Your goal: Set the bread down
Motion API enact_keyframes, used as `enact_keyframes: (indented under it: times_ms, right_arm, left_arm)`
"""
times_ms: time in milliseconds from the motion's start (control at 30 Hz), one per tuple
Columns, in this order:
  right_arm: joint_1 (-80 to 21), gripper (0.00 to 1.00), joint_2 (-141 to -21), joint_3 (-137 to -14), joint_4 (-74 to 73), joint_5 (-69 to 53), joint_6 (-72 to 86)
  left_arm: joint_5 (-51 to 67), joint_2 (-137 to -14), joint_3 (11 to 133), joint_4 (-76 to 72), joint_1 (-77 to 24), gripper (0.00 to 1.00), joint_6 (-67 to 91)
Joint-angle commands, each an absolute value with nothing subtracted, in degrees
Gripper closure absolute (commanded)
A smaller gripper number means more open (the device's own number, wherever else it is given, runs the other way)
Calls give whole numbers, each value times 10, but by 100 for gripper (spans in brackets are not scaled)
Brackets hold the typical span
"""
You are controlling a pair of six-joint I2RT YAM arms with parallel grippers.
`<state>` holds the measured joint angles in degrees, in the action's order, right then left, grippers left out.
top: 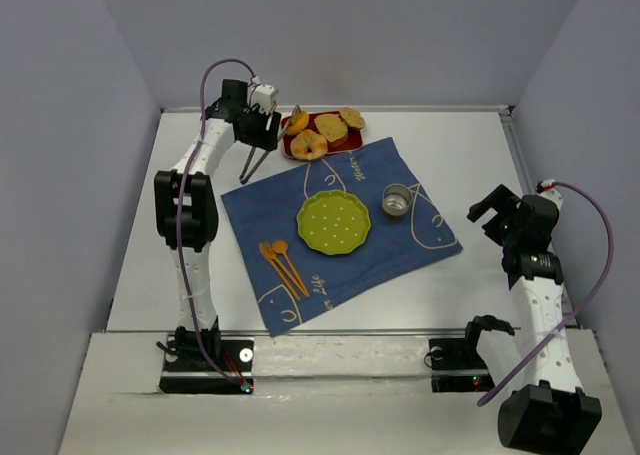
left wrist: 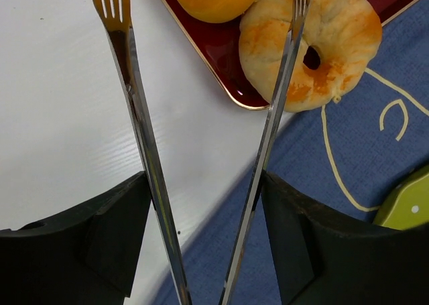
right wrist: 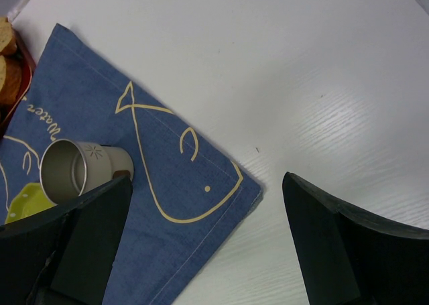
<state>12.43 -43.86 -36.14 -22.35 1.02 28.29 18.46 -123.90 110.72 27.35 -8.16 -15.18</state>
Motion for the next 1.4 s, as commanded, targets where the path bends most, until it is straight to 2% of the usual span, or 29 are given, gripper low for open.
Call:
enact_keyframes:
  times_ms: [0,300,633,967,1267,1367]
  right_arm:
    - [125,0,-435,-368,-214,13,278]
    - [125,0,-439,-368,-214,15,279]
    - [125,0,-436,-369,-214,18,279]
    - [125,0,-439,-369,-214,18,279]
    - [125,0,-434,-367,-214,23,279]
    - [125,0,-435,-367,-215,23,279]
  left_arm:
    - [222,-1212,1097,220,-82,25,-125]
    - [217,-1218,1131,274,-90,24,-156]
    - [145,-1280,1219,298,-137,26,-154]
    - [93,-1299,1252,313,-146,26,-151]
    - [84,-1334,1284,325,-147,38,-143]
    - [84,-1332,1282,323,-149,48,-142]
